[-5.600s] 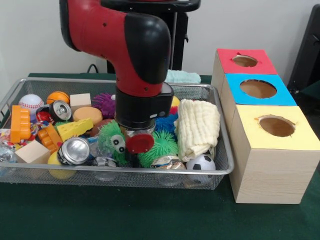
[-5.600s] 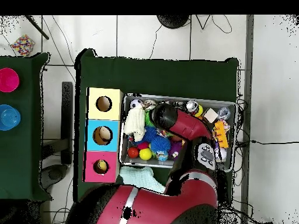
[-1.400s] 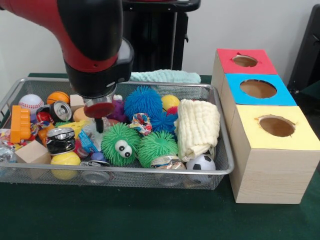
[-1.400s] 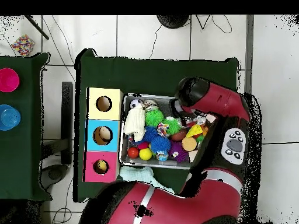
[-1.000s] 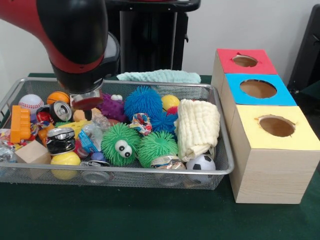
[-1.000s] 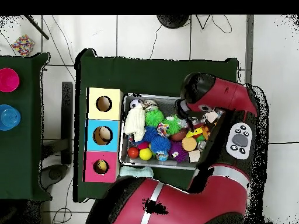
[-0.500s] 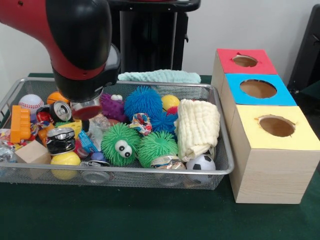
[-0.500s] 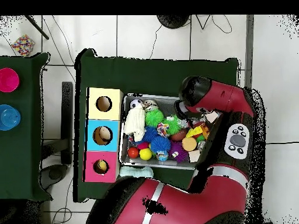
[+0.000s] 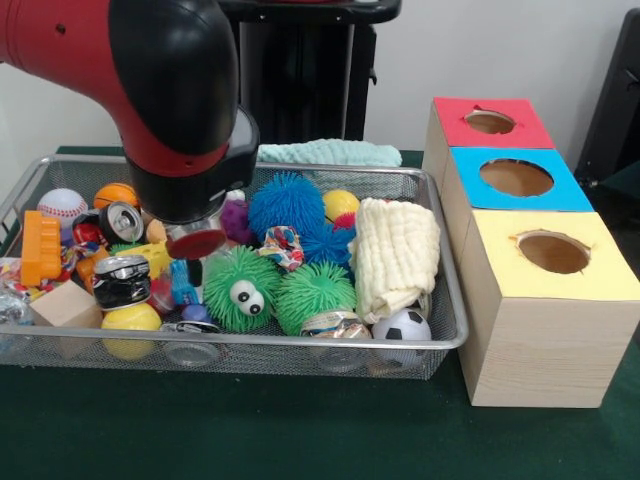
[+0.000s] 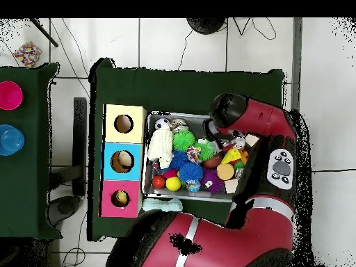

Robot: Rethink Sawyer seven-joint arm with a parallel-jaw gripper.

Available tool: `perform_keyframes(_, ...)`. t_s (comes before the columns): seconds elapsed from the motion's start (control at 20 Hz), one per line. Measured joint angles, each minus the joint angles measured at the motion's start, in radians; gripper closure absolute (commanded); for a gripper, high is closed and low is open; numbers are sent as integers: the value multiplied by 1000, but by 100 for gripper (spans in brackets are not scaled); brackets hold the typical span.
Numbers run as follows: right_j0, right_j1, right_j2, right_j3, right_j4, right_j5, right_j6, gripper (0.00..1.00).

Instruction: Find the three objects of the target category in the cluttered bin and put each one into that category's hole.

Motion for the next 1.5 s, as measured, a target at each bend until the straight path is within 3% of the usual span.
perform_keyframes(0.55, -45, 4, 47, 9, 14, -20, 0, 0)
perform_keyframes(0.6, -50, 3, 49, 12, 12, -44, 0, 100)
perform_keyframes(1.05, -68, -21, 76, 72, 21, -134, 0, 100)
perform_keyframes(1.5, -49, -39, 74, 71, 29, -98, 0, 100)
